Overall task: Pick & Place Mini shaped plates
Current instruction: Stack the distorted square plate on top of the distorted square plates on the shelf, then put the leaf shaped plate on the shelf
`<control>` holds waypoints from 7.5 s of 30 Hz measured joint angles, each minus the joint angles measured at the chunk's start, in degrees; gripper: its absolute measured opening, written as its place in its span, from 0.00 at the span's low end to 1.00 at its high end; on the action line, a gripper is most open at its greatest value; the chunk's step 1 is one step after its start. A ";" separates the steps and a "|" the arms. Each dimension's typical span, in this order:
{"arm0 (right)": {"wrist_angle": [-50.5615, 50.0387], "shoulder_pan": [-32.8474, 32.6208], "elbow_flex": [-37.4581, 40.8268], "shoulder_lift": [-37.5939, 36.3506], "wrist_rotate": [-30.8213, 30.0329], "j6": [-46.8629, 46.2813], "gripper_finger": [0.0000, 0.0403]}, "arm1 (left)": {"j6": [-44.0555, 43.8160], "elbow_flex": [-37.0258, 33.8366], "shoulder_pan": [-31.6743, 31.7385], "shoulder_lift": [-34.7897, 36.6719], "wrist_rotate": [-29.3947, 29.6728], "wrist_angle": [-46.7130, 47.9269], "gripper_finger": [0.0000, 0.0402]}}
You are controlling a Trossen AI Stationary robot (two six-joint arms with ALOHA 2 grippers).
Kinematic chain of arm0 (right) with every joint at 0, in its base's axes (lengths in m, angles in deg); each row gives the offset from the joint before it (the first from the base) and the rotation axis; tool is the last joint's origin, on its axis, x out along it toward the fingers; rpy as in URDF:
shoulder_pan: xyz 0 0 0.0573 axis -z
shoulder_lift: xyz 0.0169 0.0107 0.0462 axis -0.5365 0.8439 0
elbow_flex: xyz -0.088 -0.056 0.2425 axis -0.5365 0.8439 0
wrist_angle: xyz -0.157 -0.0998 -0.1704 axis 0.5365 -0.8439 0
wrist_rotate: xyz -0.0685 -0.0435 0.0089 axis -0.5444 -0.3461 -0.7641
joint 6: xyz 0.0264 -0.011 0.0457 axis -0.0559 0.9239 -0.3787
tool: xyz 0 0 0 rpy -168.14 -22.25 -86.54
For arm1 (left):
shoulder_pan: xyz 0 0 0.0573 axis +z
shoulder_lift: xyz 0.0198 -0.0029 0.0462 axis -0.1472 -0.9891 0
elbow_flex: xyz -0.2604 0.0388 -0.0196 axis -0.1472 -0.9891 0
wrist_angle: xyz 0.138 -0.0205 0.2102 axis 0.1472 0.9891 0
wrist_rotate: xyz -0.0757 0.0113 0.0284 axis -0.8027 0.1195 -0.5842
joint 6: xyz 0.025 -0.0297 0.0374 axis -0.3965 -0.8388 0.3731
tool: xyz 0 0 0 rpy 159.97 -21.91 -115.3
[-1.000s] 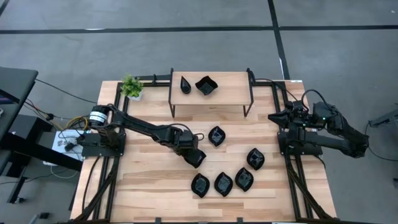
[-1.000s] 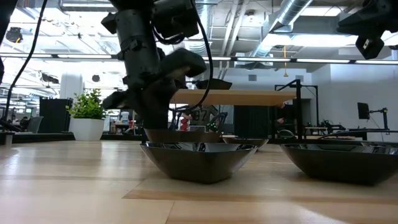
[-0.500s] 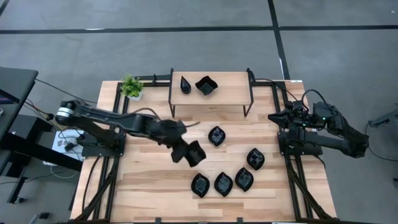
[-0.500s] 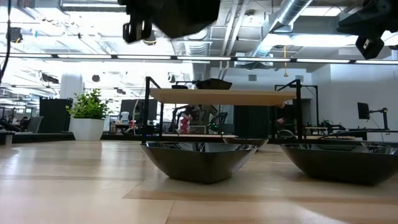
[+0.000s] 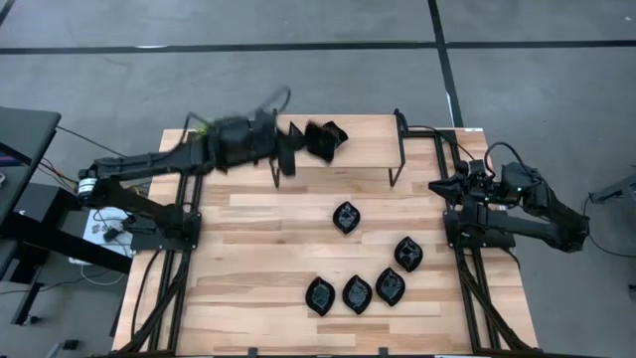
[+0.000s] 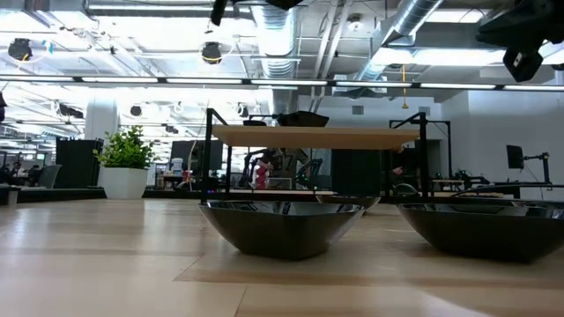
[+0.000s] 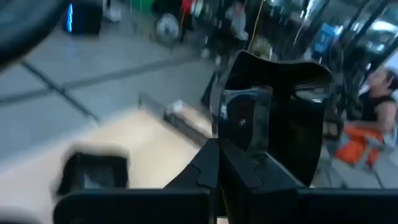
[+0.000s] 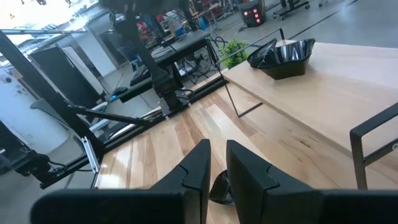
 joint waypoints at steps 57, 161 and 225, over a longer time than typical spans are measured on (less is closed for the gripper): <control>-0.21 0.00 -0.02 0.00 0.00 -0.15 0.12 | 18.19 48.12 25.66 -43.79 -26.60 46.06 0.01; -0.22 -0.02 -0.04 -0.01 0.19 -0.21 0.12 | 12.50 35.98 2.57 -31.55 -22.68 48.34 0.17; -10.82 -44.35 1.11 49.95 4.57 -83.17 0.12 | -8.40 -49.56 -14.23 43.89 -4.46 5.41 0.17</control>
